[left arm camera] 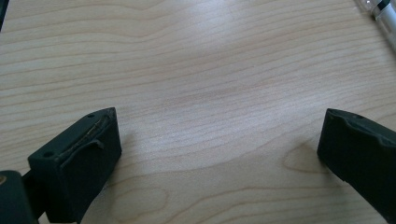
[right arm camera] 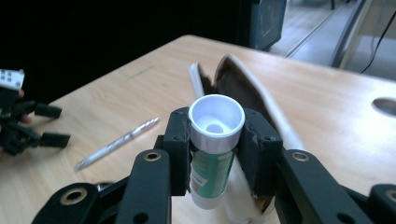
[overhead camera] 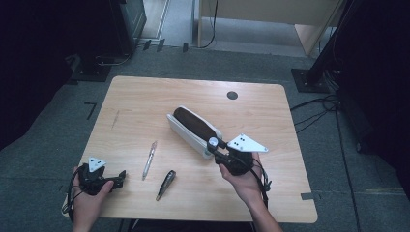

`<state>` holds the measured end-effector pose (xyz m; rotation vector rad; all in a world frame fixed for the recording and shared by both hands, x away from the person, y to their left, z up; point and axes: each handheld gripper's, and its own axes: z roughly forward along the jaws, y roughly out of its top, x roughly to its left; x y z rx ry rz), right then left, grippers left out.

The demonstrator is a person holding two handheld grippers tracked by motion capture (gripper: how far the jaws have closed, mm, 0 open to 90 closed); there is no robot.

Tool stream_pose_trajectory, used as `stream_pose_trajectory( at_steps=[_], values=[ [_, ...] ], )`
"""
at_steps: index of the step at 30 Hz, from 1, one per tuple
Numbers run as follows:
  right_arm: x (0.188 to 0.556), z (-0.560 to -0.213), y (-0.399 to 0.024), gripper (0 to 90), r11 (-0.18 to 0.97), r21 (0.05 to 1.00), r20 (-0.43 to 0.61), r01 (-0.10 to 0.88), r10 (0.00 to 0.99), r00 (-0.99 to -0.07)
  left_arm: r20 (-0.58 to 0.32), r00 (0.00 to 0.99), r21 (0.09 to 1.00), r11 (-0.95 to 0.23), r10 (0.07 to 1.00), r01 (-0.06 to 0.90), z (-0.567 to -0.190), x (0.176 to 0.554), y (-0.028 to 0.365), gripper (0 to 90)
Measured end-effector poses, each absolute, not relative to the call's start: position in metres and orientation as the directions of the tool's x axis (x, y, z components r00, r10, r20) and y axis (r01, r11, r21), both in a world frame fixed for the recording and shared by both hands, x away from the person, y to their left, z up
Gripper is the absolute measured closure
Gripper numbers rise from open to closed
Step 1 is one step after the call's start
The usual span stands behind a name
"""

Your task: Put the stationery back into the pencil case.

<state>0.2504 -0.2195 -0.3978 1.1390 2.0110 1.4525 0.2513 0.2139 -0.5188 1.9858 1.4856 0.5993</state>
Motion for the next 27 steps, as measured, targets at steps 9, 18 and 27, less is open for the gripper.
stream_pose_trajectory(
  at_steps=[9, 18, 27],
  values=[
    [0.272, -0.372, -0.218, 65.9, 0.136, 0.935, 0.080, 0.326, 0.818, -0.569, 0.011, 0.278, 0.684, -0.210, 0.961, 0.698, -0.519, 0.251, 0.214, 0.0],
    [0.299, -0.385, -0.209, 65.9, 0.171, 0.915, 0.067, 0.366, 0.829, -0.556, 0.012, 0.277, 0.686, -0.209, 0.961, 0.697, -0.519, 0.251, 0.214, 0.0],
    [0.311, -0.400, -0.199, 65.6, 0.195, 0.895, 0.066, 0.400, 0.831, -0.553, 0.013, 0.284, 0.683, -0.216, 0.959, 0.697, -0.519, 0.251, 0.214, 0.0]
  ],
)
